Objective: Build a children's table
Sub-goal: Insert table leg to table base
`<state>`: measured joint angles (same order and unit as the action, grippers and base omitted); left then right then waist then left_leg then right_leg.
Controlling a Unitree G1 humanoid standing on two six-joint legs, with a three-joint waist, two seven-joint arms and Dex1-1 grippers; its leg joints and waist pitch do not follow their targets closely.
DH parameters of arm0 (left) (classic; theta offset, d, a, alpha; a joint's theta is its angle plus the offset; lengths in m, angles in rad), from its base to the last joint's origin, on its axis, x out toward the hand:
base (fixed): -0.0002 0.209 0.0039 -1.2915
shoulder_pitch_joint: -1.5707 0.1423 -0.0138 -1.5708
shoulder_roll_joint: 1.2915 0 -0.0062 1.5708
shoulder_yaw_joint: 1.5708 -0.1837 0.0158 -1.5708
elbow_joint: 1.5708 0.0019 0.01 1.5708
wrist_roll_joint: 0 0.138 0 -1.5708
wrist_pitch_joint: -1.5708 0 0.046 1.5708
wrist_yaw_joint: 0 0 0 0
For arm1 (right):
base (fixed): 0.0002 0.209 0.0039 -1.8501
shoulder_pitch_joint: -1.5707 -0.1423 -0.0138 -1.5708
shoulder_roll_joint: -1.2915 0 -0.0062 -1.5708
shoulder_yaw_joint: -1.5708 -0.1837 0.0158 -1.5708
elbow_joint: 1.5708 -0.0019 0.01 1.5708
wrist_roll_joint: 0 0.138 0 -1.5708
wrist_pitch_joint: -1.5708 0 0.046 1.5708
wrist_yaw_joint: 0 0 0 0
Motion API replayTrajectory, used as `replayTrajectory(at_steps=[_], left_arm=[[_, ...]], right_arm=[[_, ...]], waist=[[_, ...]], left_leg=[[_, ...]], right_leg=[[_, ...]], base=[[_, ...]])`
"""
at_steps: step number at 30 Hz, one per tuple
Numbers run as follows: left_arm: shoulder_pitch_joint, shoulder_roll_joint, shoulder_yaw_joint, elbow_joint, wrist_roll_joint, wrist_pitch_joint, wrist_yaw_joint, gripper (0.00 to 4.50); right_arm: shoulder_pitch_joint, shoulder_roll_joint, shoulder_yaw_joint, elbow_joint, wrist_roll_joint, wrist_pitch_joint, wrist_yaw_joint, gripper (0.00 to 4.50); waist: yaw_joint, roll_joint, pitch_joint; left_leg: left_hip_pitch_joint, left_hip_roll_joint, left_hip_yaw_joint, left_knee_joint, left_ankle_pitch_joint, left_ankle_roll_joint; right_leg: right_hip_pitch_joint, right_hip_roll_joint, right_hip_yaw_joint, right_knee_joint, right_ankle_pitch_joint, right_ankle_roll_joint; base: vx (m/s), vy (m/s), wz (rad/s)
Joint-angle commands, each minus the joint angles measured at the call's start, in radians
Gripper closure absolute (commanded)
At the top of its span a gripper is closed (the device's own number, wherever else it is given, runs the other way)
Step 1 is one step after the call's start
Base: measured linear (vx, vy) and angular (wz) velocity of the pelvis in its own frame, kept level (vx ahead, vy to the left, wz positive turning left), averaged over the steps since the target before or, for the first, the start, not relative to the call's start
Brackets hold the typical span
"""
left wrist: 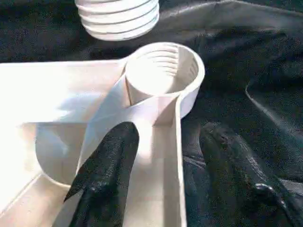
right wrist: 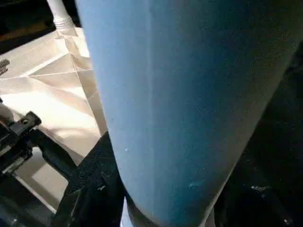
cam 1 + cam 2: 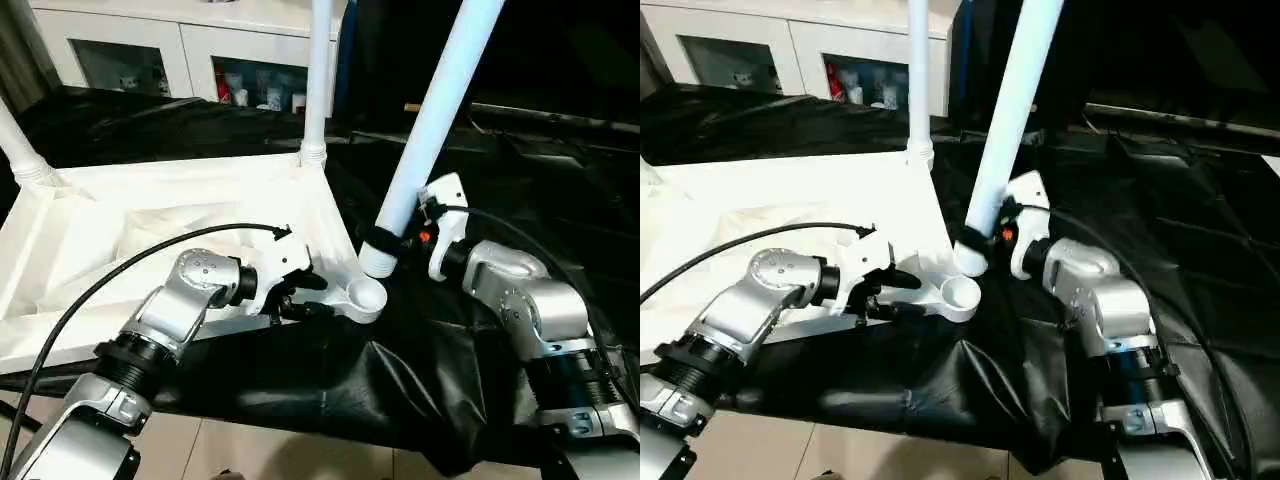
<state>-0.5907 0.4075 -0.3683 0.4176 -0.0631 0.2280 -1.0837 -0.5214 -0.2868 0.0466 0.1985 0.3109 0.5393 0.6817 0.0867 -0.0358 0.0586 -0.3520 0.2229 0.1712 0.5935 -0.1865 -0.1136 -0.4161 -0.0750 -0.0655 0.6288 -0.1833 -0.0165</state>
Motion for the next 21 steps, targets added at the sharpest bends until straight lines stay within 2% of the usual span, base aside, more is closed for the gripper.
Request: replayTrajectory(at_steps=[1,7,11,12,14,17,20,21], left_arm=[[-0.022,-0.006,-0.006,0.006,0.013,0.022,0.013,2.37],[-0.018,-0.008,-0.013,0.024,0.022,0.028,-0.006,2.93],[-0.011,-0.006,-0.019,0.017,0.029,0.036,-0.007,3.33],[-0.011,-0.006,-0.022,0.022,0.034,0.033,-0.007,3.33],[-0.011,-0.005,-0.025,0.029,0.039,0.028,-0.007,3.4],[-0.015,-0.006,-0.024,0.04,0.051,0.023,-0.008,3.75],[-0.015,-0.004,-0.027,0.045,0.058,0.021,-0.009,3.88],[-0.015,-0.003,-0.029,0.048,0.061,0.02,-0.01,4.0]], right_arm=[[0.002,-0.007,0.003,-0.036,-0.004,-0.01,0.002,2.57],[0.005,-0.004,0.01,-0.036,-0.007,-0.014,0.004,2.57],[0.004,-0.004,0.011,-0.037,-0.007,-0.014,0.004,2.57],[0.004,-0.004,0.011,-0.036,-0.008,-0.015,0.004,2.57],[0.003,-0.004,0.013,-0.034,-0.01,-0.016,0.005,2.57],[0.002,-0.006,0.017,-0.032,-0.013,-0.017,0.008,2.57],[0.001,-0.005,0.017,-0.031,-0.013,-0.016,0.008,2.57],[0.0,-0.004,0.017,-0.03,-0.013,-0.016,0.008,2.57]], waist=[[-0.003,0.014,-0.075],[-0.002,0.014,-0.072],[-0.001,0.014,-0.073],[-0.001,0.018,-0.073],[-0.001,0.016,-0.073],[-0.001,0.015,-0.073],[-0.001,0.018,-0.072],[-0.001,0.015,-0.073]], left_leg=[[0.001,-0.002,0.008,-0.065,-0.131,-0.013],[0.001,-0.003,0.007,-0.067,-0.157,-0.014],[0.002,-0.002,0.007,-0.066,-0.156,-0.015],[0.002,-0.002,0.007,-0.066,-0.155,-0.015],[0.002,-0.002,0.007,-0.066,-0.156,-0.014],[0.001,-0.002,0.007,-0.066,-0.154,-0.014],[0.002,-0.001,0.007,-0.067,-0.161,-0.015],[0.002,-0.002,0.007,-0.066,-0.162,-0.015]], right_leg=[[0.068,-0.045,0.045,-0.064,-0.079,-0.195],[0.069,-0.047,0.045,-0.07,-0.128,-0.188],[0.068,-0.047,0.045,-0.069,-0.12,-0.192],[0.068,-0.047,0.045,-0.069,-0.116,-0.194],[0.068,-0.046,0.045,-0.069,-0.111,-0.195],[0.069,-0.047,0.045,-0.069,-0.111,-0.195],[0.068,-0.047,0.045,-0.07,-0.117,-0.196],[0.069,-0.047,0.045,-0.069,-0.118,-0.195]], base=[[0.0,0.0,0.0],[0.0,0.0,0.0],[0.0,0.0,0.0],[0.0,0.0,0.0],[0.0,0.0,0.0],[0.0,0.0,0.0],[0.0,0.0,0.0],[0.0,0.0,0.0]])
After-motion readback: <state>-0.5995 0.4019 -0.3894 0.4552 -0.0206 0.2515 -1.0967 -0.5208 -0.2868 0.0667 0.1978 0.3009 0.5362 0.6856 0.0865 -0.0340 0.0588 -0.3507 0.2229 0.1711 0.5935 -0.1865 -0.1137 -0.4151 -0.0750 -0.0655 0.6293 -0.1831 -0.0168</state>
